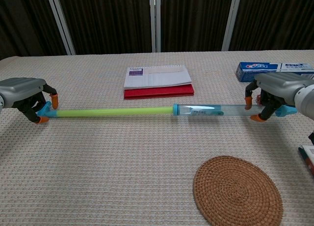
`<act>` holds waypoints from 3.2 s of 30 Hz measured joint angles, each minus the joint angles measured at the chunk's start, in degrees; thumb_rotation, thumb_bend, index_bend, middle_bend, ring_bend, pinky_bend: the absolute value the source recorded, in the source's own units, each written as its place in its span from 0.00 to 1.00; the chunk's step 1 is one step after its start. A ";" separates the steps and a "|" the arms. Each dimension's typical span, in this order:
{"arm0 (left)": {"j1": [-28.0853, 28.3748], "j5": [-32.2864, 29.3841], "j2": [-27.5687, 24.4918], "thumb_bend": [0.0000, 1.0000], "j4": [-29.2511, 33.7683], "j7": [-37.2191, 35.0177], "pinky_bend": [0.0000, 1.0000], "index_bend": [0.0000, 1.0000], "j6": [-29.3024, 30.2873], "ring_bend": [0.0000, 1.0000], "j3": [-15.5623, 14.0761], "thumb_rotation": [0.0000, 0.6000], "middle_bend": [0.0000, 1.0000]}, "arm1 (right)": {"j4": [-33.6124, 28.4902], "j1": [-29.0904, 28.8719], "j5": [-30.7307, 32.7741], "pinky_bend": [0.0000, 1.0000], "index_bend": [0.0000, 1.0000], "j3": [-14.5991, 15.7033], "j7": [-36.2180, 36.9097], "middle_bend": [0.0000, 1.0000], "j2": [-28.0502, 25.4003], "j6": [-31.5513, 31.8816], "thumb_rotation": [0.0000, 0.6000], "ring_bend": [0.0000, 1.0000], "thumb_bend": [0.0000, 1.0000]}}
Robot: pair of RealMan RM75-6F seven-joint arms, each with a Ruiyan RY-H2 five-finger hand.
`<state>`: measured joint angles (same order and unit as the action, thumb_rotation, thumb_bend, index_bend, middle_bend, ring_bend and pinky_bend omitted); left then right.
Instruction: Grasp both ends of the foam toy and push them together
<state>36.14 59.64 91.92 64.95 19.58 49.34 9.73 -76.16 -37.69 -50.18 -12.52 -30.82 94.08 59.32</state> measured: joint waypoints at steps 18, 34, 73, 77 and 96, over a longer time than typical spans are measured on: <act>1.92 -1.93 1.53 0.44 -0.50 1.40 0.95 0.63 -0.83 0.75 0.26 1.00 0.81 | -2.05 -0.08 0.30 1.00 0.76 0.02 -0.53 1.00 -0.97 0.75 1.00 1.00 0.55; 2.61 -3.46 0.15 0.44 5.37 1.60 0.95 0.70 1.32 0.75 2.08 1.00 0.82 | -5.11 -1.39 0.42 1.00 0.76 -0.72 -2.24 1.00 -1.13 1.55 1.00 1.00 0.55; 12.10 -10.21 7.51 0.46 12.53 10.00 0.95 0.71 4.88 0.75 4.78 1.00 0.82 | -5.74 -7.87 3.00 1.00 0.77 -2.50 -7.05 1.00 5.21 2.55 1.00 1.00 0.55; 12.40 -10.05 7.72 0.46 12.63 9.69 0.95 0.70 5.07 0.75 4.79 1.00 0.82 | -6.11 -7.98 3.10 1.00 0.77 -2.46 -7.23 1.00 5.09 2.83 1.00 1.00 0.55; 9.95 -10.08 3.51 0.15 15.67 7.85 0.94 0.00 6.70 0.75 2.99 1.00 0.76 | -9.03 -5.32 4.22 1.00 0.00 -1.59 -6.09 1.00 1.40 5.19 1.00 1.00 0.00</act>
<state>46.10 49.57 95.43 80.62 27.43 56.03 12.72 -85.19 -43.01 -45.97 -14.11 -36.91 95.48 64.51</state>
